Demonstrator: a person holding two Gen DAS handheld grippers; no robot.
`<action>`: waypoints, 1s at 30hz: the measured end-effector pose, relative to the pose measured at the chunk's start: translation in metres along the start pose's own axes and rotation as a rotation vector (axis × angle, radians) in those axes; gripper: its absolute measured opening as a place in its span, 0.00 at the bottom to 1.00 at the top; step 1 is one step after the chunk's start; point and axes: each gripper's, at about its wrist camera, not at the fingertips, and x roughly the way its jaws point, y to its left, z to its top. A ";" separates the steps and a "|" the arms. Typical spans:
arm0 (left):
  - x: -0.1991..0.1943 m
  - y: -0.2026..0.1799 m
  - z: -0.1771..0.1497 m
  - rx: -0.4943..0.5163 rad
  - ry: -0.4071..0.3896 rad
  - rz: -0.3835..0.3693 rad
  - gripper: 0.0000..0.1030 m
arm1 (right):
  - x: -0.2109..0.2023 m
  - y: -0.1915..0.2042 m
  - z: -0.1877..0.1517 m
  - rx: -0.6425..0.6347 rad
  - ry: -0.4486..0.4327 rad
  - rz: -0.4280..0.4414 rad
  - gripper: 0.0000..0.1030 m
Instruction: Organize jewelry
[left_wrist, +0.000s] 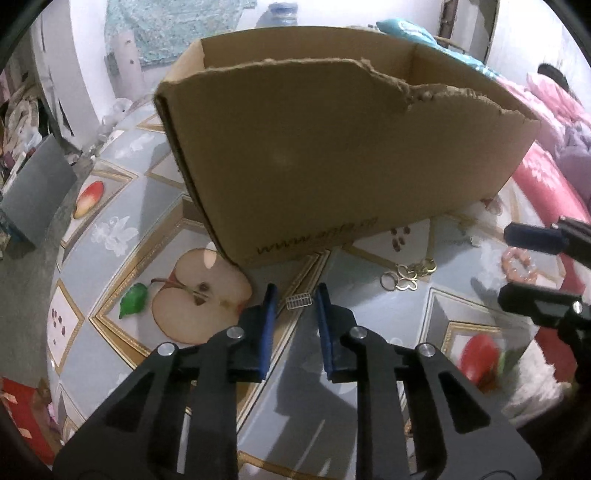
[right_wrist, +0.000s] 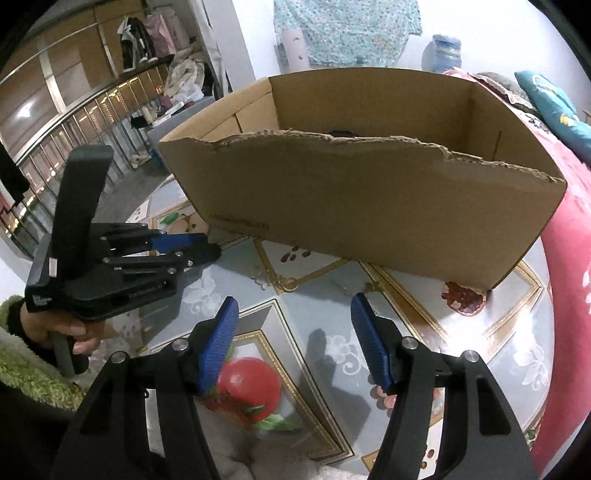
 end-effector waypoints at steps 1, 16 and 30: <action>0.001 -0.001 0.000 0.010 0.001 0.008 0.17 | 0.001 0.000 0.001 0.001 0.001 0.000 0.60; 0.000 -0.004 -0.001 0.003 -0.008 0.001 0.13 | 0.005 -0.004 0.005 -0.005 0.000 -0.004 0.60; -0.017 0.009 -0.005 -0.035 -0.040 -0.027 0.13 | 0.031 0.025 0.012 -0.110 0.052 0.068 0.31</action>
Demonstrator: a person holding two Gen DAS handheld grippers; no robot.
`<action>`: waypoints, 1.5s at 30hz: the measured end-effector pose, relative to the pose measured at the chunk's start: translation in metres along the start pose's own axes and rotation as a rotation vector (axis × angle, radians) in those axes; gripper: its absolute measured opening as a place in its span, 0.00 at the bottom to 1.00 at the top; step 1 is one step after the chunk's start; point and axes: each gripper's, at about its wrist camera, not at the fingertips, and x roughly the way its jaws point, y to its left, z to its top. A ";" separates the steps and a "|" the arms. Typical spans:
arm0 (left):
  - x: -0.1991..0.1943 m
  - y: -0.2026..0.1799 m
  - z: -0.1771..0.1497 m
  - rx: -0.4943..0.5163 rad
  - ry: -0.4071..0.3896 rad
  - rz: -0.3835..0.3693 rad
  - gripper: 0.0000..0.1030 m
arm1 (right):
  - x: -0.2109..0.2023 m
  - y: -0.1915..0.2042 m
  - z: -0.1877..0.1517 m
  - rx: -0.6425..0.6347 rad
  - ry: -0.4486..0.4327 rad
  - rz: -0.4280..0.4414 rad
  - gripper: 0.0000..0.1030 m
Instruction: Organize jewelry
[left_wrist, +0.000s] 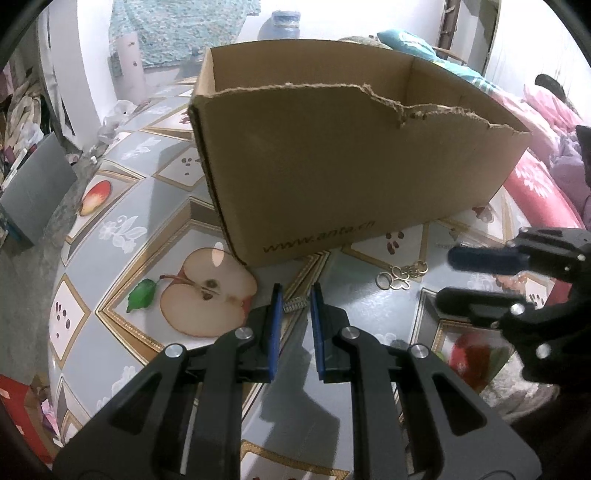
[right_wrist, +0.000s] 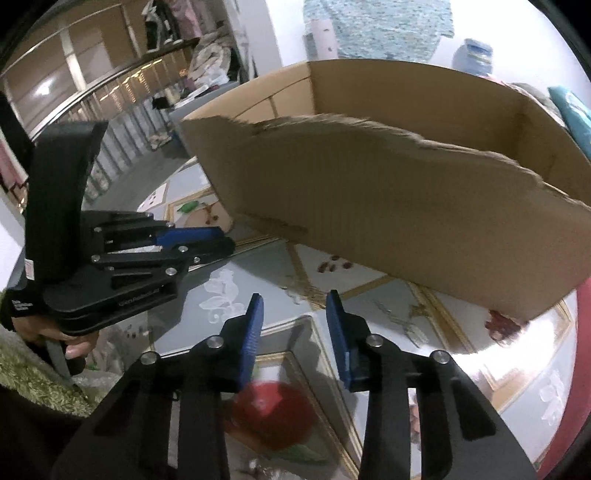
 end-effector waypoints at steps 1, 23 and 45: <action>0.000 0.001 0.000 -0.002 -0.001 -0.001 0.13 | 0.002 0.002 0.000 -0.005 0.004 0.003 0.30; 0.008 0.015 -0.001 -0.038 0.015 -0.013 0.13 | 0.033 0.009 0.010 -0.059 0.073 -0.084 0.25; 0.006 0.013 -0.002 -0.041 0.005 -0.009 0.13 | 0.033 0.012 0.010 -0.054 0.088 -0.070 0.05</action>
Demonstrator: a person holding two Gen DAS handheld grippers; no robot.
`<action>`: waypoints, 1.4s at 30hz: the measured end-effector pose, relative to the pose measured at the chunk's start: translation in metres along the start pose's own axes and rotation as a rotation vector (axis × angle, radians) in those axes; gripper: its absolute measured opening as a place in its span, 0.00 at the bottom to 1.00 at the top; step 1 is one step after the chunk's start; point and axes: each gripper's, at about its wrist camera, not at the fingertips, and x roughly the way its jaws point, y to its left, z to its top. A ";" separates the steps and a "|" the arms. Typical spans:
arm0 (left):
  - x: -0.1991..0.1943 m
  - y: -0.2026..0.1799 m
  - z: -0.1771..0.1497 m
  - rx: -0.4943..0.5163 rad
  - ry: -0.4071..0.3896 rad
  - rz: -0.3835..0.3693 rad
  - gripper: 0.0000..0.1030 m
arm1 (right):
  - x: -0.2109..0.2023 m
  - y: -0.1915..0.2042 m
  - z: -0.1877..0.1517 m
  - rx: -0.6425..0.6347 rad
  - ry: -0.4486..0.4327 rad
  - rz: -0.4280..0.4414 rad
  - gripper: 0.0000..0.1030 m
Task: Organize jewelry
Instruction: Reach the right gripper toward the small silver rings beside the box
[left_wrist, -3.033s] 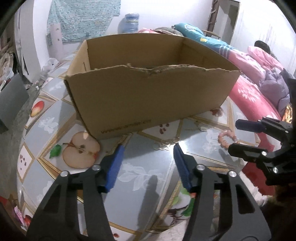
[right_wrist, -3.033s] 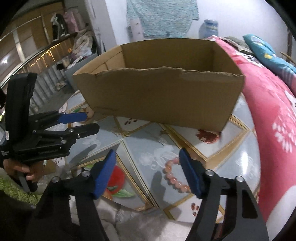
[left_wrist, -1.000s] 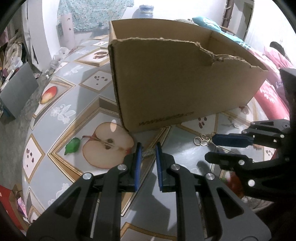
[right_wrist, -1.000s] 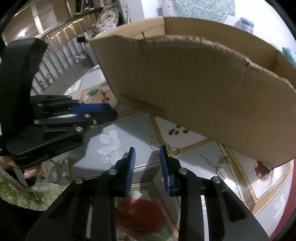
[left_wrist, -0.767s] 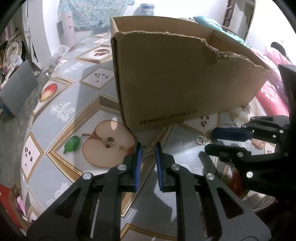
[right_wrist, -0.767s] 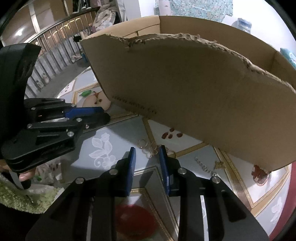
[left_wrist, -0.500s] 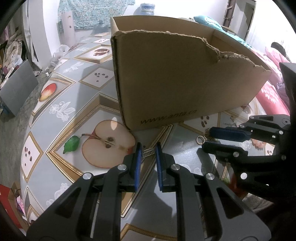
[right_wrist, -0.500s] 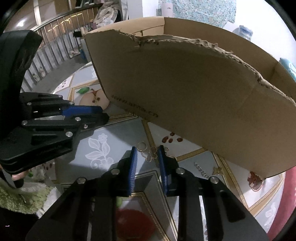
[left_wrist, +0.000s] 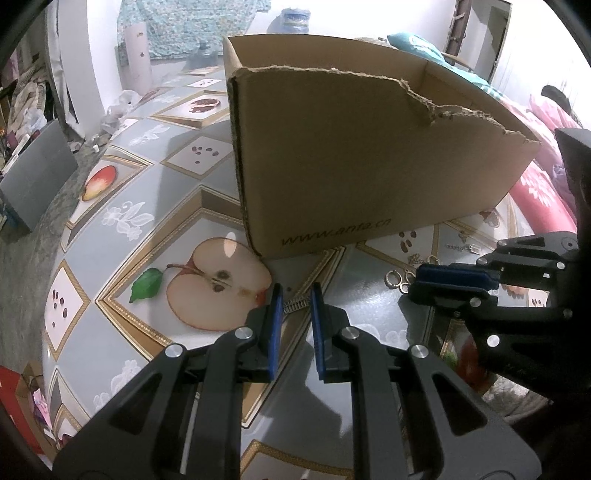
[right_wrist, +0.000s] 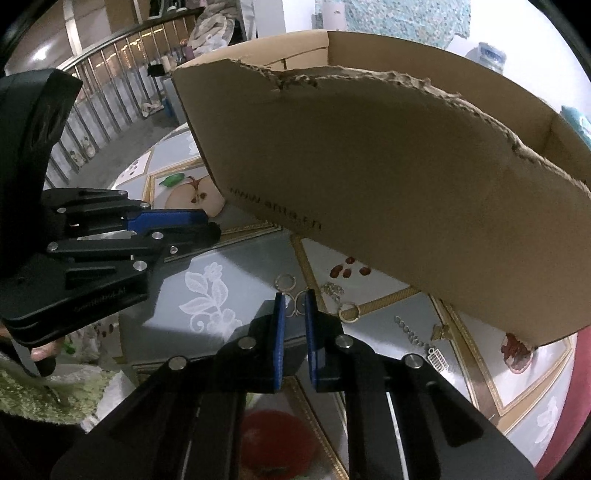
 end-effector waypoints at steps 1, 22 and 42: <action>-0.001 0.000 0.000 0.001 -0.002 0.001 0.13 | 0.001 0.001 0.000 0.002 0.001 0.001 0.05; -0.007 -0.001 -0.004 0.000 -0.009 0.006 0.13 | -0.001 -0.003 0.001 0.009 0.019 0.022 0.24; -0.002 0.003 -0.003 -0.013 0.000 0.009 0.13 | 0.000 0.008 -0.003 0.018 0.044 0.210 0.27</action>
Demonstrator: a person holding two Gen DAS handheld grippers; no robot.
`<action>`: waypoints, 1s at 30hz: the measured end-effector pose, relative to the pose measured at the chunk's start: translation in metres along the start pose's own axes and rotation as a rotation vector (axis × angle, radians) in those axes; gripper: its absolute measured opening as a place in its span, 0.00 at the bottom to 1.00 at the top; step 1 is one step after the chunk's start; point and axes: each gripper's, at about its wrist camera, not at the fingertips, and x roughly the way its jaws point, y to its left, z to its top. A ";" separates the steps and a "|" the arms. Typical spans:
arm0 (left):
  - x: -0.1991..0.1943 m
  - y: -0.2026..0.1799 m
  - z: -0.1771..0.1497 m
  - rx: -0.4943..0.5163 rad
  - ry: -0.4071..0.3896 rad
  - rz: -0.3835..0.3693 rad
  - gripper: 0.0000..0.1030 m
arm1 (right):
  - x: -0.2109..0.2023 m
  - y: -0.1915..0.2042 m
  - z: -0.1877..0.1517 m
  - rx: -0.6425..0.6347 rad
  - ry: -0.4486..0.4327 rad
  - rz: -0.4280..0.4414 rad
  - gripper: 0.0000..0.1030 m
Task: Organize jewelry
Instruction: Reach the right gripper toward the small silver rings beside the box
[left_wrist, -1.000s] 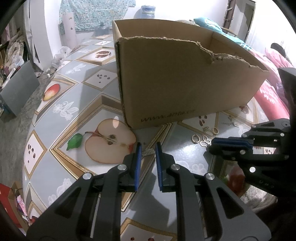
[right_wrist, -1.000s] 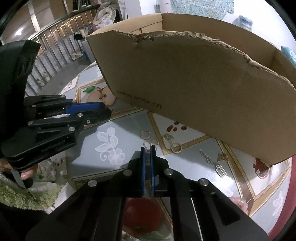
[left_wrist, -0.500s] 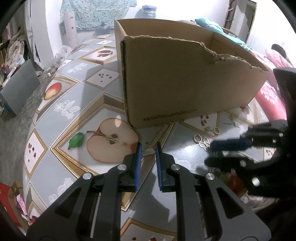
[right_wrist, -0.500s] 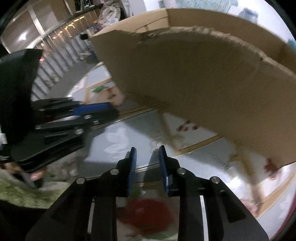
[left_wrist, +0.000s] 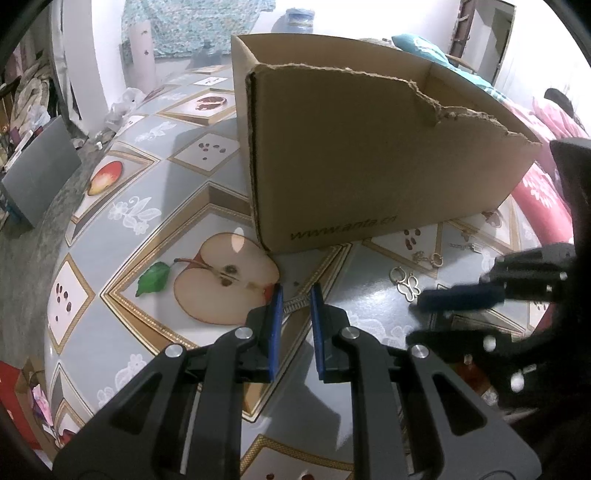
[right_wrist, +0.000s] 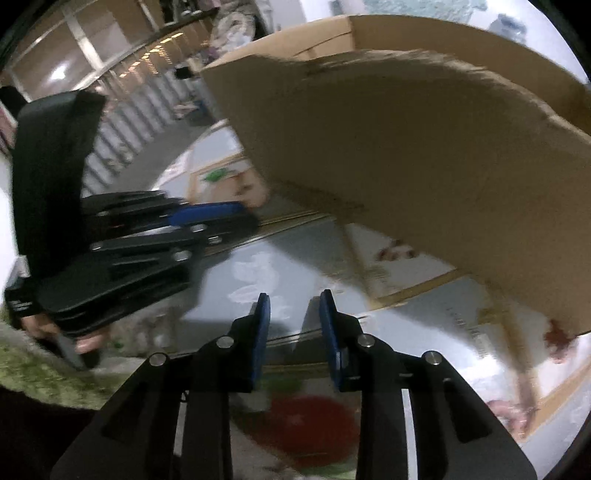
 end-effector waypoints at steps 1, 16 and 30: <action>0.000 0.000 0.000 0.000 0.000 0.001 0.13 | -0.001 0.001 0.000 -0.008 -0.008 -0.018 0.27; 0.001 -0.001 -0.001 0.001 0.006 0.001 0.09 | -0.003 -0.006 0.008 -0.220 -0.041 -0.148 0.37; 0.001 -0.001 -0.001 0.000 0.003 -0.005 0.09 | -0.007 -0.008 0.005 -0.240 -0.029 -0.117 0.19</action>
